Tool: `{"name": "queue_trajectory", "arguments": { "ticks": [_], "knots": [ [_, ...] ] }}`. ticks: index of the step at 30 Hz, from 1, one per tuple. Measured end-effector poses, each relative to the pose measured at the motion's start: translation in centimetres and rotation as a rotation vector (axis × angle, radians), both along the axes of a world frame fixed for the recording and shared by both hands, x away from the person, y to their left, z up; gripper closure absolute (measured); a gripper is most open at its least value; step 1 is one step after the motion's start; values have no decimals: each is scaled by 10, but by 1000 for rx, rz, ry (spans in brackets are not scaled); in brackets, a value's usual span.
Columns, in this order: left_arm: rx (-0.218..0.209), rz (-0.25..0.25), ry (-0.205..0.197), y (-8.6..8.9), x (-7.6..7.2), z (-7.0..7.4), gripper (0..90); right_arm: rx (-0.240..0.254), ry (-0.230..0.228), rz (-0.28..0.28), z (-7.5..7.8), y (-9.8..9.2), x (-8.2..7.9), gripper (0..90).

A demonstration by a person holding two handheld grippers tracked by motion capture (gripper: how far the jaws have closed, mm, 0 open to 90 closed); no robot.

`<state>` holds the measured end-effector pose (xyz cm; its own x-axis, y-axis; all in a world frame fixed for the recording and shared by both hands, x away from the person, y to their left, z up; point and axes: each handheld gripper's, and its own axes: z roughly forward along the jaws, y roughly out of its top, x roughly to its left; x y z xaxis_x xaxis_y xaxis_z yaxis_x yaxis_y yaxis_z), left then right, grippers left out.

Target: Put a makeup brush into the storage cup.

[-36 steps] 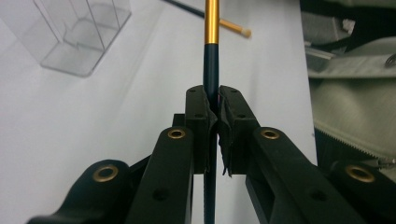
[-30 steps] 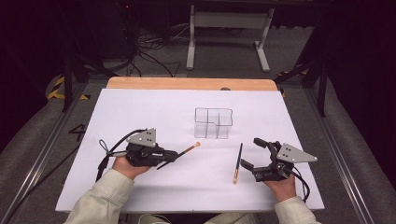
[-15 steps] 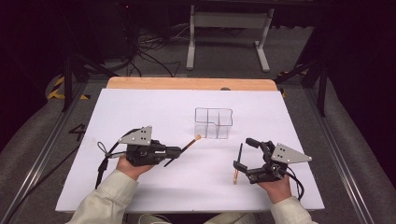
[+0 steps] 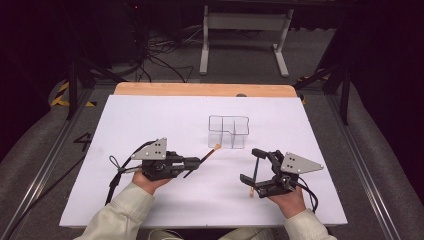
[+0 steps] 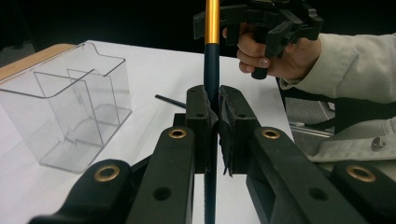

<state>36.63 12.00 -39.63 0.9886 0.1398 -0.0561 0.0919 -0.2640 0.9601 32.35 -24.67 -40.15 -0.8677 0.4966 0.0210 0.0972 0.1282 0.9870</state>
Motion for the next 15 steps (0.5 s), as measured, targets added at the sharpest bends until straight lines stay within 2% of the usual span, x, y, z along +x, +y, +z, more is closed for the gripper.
{"name": "queue_trajectory", "arguments": {
  "ticks": [6, 8, 15],
  "knots": [
    [-7, -9, -4, -7, -1, -3, 828, -2, -8, 28, 4, 9, 0, 172],
    [-7, -12, -4, -9, -1, -4, 828, 4, -14, 19, 5, 13, 0, 207],
    [-5, -15, -11, -12, -2, -5, 828, 6, 8, 54, 7, 22, 1, 288]
  ]
}}
